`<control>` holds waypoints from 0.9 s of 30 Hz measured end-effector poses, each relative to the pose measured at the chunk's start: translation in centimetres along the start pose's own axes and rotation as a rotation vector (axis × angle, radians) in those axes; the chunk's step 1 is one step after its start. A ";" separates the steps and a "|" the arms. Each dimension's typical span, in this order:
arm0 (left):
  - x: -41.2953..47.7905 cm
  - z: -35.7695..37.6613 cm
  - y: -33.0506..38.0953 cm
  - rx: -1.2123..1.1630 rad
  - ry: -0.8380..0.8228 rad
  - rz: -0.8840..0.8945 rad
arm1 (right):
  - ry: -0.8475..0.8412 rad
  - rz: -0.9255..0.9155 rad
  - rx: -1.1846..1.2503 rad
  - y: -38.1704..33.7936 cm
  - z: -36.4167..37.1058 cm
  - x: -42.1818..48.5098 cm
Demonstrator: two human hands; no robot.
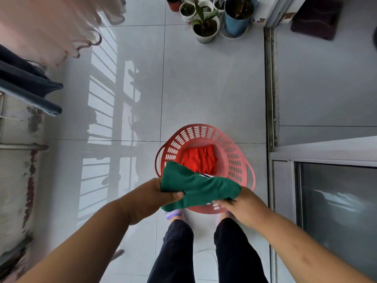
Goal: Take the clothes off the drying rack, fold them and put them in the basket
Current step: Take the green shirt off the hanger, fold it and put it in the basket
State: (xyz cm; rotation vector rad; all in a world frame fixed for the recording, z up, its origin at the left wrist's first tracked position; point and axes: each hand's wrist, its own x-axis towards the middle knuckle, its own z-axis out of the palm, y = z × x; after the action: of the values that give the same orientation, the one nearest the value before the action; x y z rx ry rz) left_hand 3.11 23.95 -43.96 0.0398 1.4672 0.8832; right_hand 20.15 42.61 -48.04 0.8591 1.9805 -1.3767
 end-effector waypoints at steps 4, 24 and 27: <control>1.0 -1.1 1.9 0.016 0.002 0.077 | 0.071 0.071 -0.019 -1.5 -1.4 1.6; 11.7 -2.0 -6.0 0.214 0.020 -0.079 | 0.039 -0.046 0.086 4.9 1.6 8.8; 14.0 -1.7 -8.8 0.204 0.018 -0.128 | -0.008 0.050 0.060 7.9 3.2 10.4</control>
State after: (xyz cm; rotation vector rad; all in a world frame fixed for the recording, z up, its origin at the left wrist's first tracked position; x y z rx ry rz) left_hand 3.95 24.41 -60.55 0.0890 1.5543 0.6299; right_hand 19.98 43.55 -61.44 0.9230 1.9076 -1.4153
